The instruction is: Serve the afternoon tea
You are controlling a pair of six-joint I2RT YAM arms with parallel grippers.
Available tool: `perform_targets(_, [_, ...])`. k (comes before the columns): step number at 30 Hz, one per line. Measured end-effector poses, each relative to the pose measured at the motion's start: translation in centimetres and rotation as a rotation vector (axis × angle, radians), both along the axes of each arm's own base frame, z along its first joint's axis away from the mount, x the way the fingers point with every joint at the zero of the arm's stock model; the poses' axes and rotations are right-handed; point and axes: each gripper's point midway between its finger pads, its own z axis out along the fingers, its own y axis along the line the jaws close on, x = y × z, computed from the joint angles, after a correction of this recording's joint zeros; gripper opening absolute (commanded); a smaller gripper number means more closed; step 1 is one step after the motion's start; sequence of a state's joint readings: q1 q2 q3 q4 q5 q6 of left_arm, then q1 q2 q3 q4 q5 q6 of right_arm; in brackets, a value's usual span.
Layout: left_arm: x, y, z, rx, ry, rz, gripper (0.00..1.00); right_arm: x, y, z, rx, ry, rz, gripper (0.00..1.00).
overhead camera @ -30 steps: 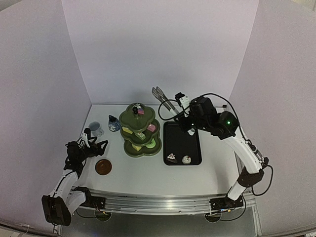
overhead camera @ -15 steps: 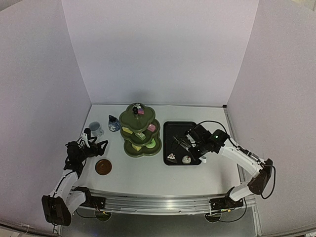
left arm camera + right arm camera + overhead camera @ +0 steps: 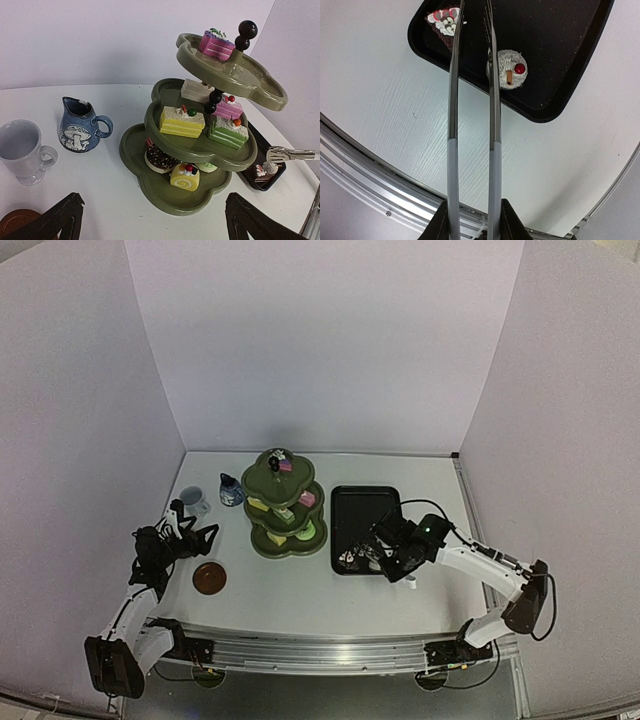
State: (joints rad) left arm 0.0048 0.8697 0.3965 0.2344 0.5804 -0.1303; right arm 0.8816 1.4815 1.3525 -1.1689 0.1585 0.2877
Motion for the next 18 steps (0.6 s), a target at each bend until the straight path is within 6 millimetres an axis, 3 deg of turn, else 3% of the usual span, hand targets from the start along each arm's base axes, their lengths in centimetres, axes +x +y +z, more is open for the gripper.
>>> perform_targets(8, [0.0,0.0,0.0,0.000,0.001,0.000,0.99,-2.2,-0.6,-0.4,-0.052,0.061,0.012,0.29])
perform_targets(18, [0.0,0.0,-0.1,0.000,0.002,0.000,0.99,-2.7,-0.5,-0.8,-0.068,0.099,0.062,0.30])
